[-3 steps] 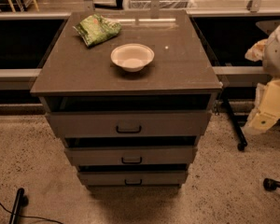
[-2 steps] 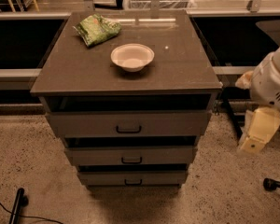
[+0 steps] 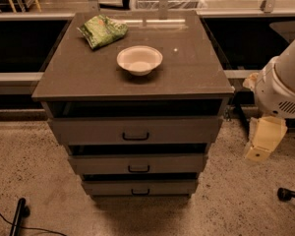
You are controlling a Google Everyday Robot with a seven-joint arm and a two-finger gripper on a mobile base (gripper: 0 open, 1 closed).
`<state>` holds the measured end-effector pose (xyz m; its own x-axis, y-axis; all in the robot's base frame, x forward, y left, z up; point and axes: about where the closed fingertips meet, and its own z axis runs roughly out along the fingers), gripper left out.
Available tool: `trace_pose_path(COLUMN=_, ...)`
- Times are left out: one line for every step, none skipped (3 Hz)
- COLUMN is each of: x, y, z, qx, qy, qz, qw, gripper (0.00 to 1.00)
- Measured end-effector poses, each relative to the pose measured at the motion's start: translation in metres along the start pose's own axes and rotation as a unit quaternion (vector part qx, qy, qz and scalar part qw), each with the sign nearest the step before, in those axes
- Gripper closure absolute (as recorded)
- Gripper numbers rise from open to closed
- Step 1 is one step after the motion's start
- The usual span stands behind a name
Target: Open bottom drawer
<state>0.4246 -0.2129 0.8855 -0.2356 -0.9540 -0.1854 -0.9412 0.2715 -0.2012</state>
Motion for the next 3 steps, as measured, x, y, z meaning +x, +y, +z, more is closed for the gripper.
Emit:
trace_pose_path(x=-0.007, y=-0.006, z=0.033, qx=-0.027, qy=-0.033, qz=0.002, qw=0.9991, gripper=0.00)
trace_pose_path(x=-0.016, y=0.021, z=0.126, qx=-0.101, qy=-0.123, qz=0.003, qw=0.9872, gripper=0.00)
trace_pose_path(x=-0.026, y=0.049, z=0.192, qx=-0.114, qy=-0.243, qz=0.023, qw=0.9630, gripper=0.00)
